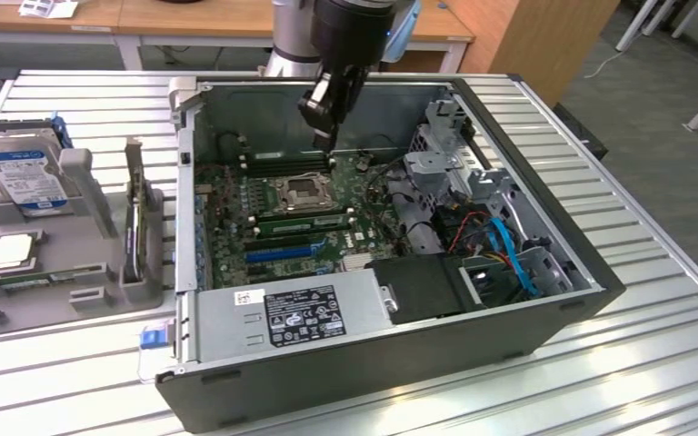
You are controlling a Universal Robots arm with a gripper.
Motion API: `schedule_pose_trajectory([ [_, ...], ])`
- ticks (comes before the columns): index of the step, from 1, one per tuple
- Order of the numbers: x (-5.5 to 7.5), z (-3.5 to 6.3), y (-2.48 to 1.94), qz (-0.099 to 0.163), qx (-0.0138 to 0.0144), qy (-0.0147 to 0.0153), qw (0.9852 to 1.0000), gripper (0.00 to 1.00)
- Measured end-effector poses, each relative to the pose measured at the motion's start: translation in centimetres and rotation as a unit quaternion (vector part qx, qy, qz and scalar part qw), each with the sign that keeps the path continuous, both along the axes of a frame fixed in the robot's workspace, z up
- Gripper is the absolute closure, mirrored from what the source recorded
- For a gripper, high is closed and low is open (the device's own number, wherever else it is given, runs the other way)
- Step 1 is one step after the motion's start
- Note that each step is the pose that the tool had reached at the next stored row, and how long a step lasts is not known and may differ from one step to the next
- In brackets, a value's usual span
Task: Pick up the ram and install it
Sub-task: 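Press down the ram until it locks into place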
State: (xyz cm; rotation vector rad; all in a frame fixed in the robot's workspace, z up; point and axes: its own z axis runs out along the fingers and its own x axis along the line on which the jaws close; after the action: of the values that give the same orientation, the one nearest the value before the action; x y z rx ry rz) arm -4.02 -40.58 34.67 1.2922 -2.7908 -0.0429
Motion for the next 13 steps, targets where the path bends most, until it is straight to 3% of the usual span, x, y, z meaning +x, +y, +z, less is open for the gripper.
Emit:
schedule_pose_trajectory([
  [4,0.00,0.00,0.00,-0.036,0.0000,0.0000,0.9994,0.89],
  [6,0.00,0.00,0.00,-0.072,0.0000,0.0000,0.9974,0.89],
  [9,0.00,0.00,0.00,-0.100,0.0000,0.0000,0.9950,0.89],
  [13,0.00,0.00,0.00,-0.136,0.0000,0.0000,0.9907,0.89],
])
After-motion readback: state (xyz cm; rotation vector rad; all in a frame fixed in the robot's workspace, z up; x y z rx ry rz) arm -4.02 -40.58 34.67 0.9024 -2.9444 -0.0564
